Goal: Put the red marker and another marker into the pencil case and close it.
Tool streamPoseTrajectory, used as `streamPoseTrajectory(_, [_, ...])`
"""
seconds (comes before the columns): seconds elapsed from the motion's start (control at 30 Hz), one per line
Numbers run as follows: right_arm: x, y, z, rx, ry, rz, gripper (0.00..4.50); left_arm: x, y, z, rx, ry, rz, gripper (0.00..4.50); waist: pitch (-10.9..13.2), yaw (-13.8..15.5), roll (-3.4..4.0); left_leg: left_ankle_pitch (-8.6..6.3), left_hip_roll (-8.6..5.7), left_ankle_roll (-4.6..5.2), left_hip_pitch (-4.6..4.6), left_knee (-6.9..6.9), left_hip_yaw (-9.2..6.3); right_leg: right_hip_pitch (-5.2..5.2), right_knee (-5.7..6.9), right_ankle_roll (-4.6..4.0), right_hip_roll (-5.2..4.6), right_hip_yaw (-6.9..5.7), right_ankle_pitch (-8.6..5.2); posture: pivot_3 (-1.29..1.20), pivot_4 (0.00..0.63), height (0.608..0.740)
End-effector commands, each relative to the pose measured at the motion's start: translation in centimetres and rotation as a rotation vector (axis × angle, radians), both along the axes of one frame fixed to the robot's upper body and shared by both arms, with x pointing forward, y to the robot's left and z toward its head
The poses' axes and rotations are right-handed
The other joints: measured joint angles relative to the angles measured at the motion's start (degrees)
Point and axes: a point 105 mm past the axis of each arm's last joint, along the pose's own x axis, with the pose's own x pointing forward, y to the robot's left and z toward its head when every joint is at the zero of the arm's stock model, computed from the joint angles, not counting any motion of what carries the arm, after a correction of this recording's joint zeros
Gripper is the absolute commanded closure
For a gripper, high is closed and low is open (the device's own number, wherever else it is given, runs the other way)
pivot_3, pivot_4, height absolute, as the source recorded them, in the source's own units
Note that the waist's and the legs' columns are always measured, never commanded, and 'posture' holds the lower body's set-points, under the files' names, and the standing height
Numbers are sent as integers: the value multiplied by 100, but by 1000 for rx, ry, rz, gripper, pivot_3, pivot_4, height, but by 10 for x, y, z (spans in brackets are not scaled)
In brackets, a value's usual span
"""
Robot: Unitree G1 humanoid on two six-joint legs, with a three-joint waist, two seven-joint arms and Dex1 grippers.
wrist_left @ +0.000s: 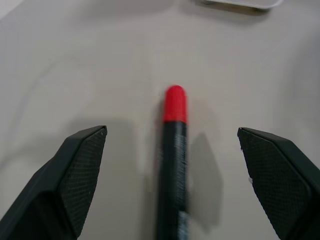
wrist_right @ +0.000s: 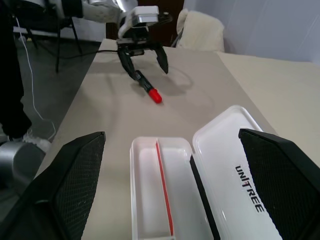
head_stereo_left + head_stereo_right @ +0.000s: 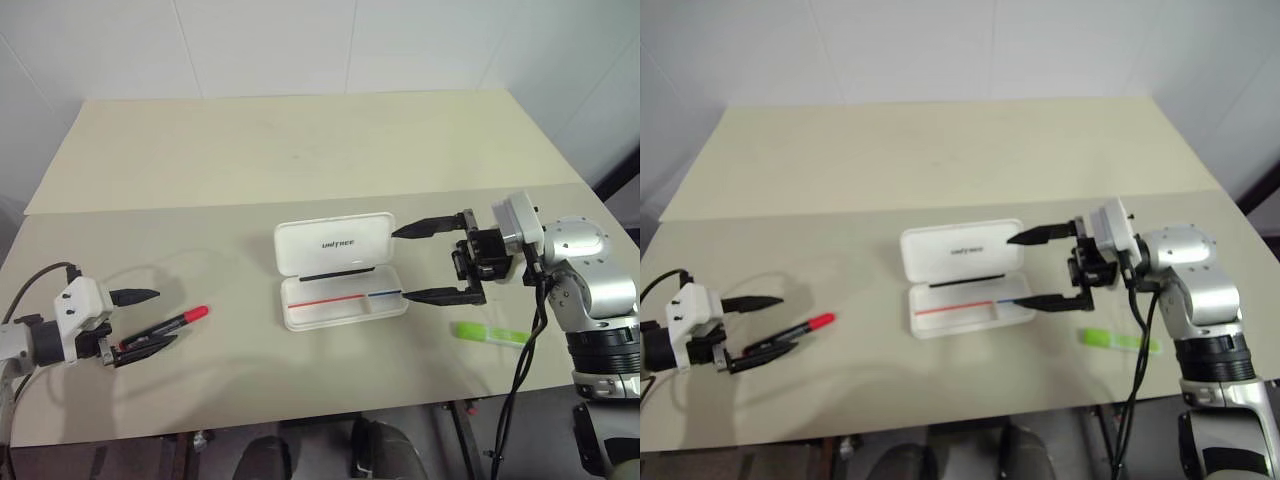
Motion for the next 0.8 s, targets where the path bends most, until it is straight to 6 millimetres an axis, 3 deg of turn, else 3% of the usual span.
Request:
streamPoseTrajectory(0.03, [-10, -3, 5, -39, -34, 79, 0, 3, 4, -4, 29, 12, -19, 13, -2, -3, -3, 0, 0, 0, 1, 0, 3, -1, 1, 0, -2, 0, 0, 0, 150, 740])
streamPoseTrajectory(0.3, [-7, -3, 11, -25, -44, 36, 0, 5, 4, -31, 50, 101, -41, 13, -4, 7, -6, 0, 3, 0, 3, 2, 19, -7, 1, 0, -2, 1, 0, 0, 150, 740])
streamPoseTrajectory(0.43, [-7, -4, 13, -22, -51, 27, 0, 8, 4, -34, 63, 93, -22, 917, -5, 12, -6, 0, 2, 0, 5, 3, 19, -6, 6, 0, -6, 2, 0, 0, 150, 740])
streamPoseTrajectory(0.63, [-7, -5, 14, -19, -54, 16, 0, 13, 5, -34, 82, 62, -2, 2923, -7, 24, -4, 1, 2, -1, 10, 6, 18, -2, 11, -1, -8, 3, 0, 0, 150, 740])
streamPoseTrajectory(0.73, [-7, -9, 11, -26, -43, 4, 0, 16, -4, -31, 65, 37, -22, 3864, -8, 24, -6, 10, 3, -1, 12, 9, 19, 1, 10, -2, -11, 5, 1, 0, 150, 740])
streamPoseTrajectory(0.8, [-6, -14, 7, -37, -23, -15, 0, 19, -14, -24, 35, 9, -47, 3891, -9, 42, -8, 17, 3, 0, 13, 9, 16, 3, 12, -9, -13, 4, 5, 0, 150, 740])
